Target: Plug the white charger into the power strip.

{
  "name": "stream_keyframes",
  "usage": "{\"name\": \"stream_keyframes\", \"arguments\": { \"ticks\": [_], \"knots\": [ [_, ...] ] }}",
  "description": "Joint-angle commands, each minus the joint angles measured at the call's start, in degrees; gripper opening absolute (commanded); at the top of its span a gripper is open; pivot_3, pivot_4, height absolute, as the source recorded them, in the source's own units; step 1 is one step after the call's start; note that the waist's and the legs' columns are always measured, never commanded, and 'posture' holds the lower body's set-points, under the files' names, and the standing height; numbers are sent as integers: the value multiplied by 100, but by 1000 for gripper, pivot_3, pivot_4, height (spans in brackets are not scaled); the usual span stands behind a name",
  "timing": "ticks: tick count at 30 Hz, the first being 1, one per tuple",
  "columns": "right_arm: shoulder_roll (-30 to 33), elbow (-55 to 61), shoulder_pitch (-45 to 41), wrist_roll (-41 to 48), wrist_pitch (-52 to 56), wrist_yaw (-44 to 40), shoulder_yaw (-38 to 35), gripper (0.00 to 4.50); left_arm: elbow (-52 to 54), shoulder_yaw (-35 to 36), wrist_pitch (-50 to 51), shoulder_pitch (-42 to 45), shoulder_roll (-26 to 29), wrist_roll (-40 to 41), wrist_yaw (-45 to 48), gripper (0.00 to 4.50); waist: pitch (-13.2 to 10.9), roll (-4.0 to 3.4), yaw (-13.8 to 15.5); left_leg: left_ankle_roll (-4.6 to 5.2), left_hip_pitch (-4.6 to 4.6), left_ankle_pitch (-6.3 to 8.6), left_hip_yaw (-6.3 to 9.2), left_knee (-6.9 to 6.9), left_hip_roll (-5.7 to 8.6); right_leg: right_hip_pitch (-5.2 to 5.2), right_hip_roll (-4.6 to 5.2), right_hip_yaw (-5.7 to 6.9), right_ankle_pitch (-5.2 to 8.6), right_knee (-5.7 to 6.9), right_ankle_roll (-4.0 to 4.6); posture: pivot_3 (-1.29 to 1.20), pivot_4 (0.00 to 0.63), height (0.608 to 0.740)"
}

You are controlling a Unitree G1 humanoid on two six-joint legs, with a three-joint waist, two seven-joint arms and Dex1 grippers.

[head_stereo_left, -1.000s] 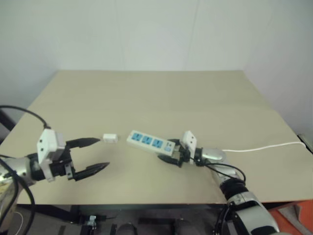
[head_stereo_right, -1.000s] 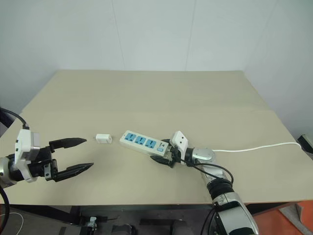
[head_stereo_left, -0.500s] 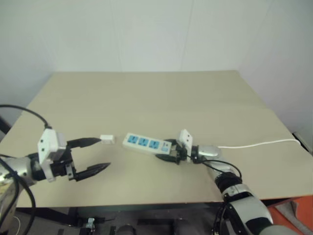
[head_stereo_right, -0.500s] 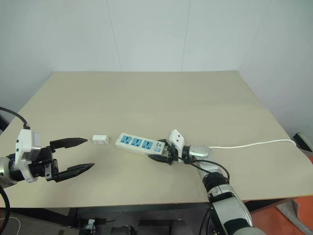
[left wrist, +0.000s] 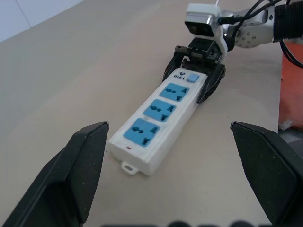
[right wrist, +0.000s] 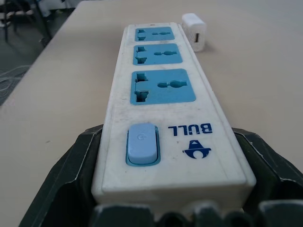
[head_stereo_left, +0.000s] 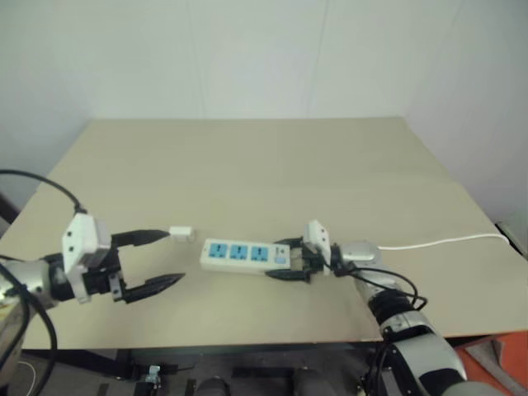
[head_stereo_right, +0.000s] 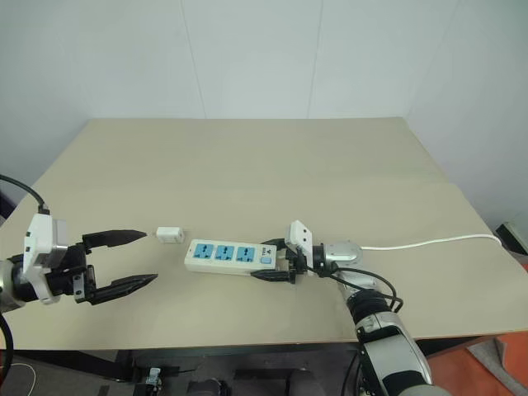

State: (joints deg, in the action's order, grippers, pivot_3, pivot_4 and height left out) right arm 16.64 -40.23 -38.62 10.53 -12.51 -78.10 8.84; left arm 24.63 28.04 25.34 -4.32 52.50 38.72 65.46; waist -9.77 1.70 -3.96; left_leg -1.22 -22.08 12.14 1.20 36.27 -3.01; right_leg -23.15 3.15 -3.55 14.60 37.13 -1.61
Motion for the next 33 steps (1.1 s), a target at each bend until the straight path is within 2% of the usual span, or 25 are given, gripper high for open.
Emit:
{"name": "stream_keyframes", "arguments": {
  "ticks": [1, 7, 10, 14, 16, 18, 21, 23, 27, 31, 33],
  "knots": [
    [79, 30, 63, -51, -399, -289, 98, 3409, -22, 65, -56, 112, 138, 83, 118, 4500, 0, 0, 1, 0, 0, 0, 0, 0, 0, 0, 0, 0, 0, 0, 0, 0, 150, 740],
    [8, -367, -28, -119, -516, -259, 143, 3409, -432, -118, -175, 428, 317, -36, 402, 4500, -2, -1, -2, 0, 5, 0, -1, 0, 1, 3, 0, -1, 4, 1, -6, 0, 150, 740],
    [-50, -502, -76, -141, -569, -258, 162, 3409, -1003, -466, -289, 998, 557, -279, 577, 4500, -3, 1, 0, 0, 8, 0, 0, 0, 1, 5, -1, -1, 5, 2, -9, 0, 150, 740],
    [-118, -661, -139, -175, -617, -249, 162, 3409, -2036, -1148, -405, 2098, 898, -712, 892, 4500, -3, 1, -7, 0, 10, 0, 0, 0, 1, 6, -4, -1, 8, 4, -14, 0, 150, 740],
    [-149, -727, -161, -197, -643, -249, 171, 3409, -2673, -1738, -479, 2881, 1126, -1198, 1147, 4500, -3, 2, -13, 0, 8, 0, 1, 1, 0, 5, -6, -1, 7, 4, -14, 0, 150, 740],
    [-181, -796, -193, -217, -662, -243, 176, 3409, -3346, -2607, -266, 4041, 1231, -1947, 1254, 4500, -5, 8, -4, 0, 9, 0, 1, 1, 2, 5, -8, -2, 8, 6, -15, 0, 150, 740],
    [-226, -906, -243, -253, -697, -190, 166, 3409, -4372, -3491, 169, 5680, 930, -2562, 1584, 4500, -4, 12, 4, 1, -1, -1, 6, 6, 1, 5, -14, -1, 6, 5, -21, 0, 150, 740],
    [-249, -931, -234, -274, -692, -141, 162, 3409, -5110, -4164, -79, 6582, 698, -3206, 2012, 4500, -4, 12, -17, 1, 1, -1, 3, 7, 1, 4, -14, -7, 6, 5, -23, 0, 150, 740],
    [-290, -912, -202, -312, -669, -82, 157, 3409, -6405, -5078, -1210, 7612, 401, -4007, 2635, 4500, -5, 12, -91, 1, 2, -1, 4, 0, 0, -3, -20, -13, 7, 13, -24, 0, 150, 740],
    [-290, -854, -163, -315, -633, -49, 153, 3409, -7574, -6061, -1988, 8420, 67, -4386, 2704, 4500, -6, 14, -87, 1, -5, -1, 8, 5, -4, -8, -26, -11, 7, 12, -25, 0, 150, 740],
    [-263, -821, -135, -309, -618, -53, 148, 3409, -7973, -6801, -2274, 8694, -123, -4556, 2704, 4500, -6, 14, -81, 1, -8, 0, 8, 7, -4, -7, -25, -12, 8, 12, -27, 0, 150, 740]
  ]
}}
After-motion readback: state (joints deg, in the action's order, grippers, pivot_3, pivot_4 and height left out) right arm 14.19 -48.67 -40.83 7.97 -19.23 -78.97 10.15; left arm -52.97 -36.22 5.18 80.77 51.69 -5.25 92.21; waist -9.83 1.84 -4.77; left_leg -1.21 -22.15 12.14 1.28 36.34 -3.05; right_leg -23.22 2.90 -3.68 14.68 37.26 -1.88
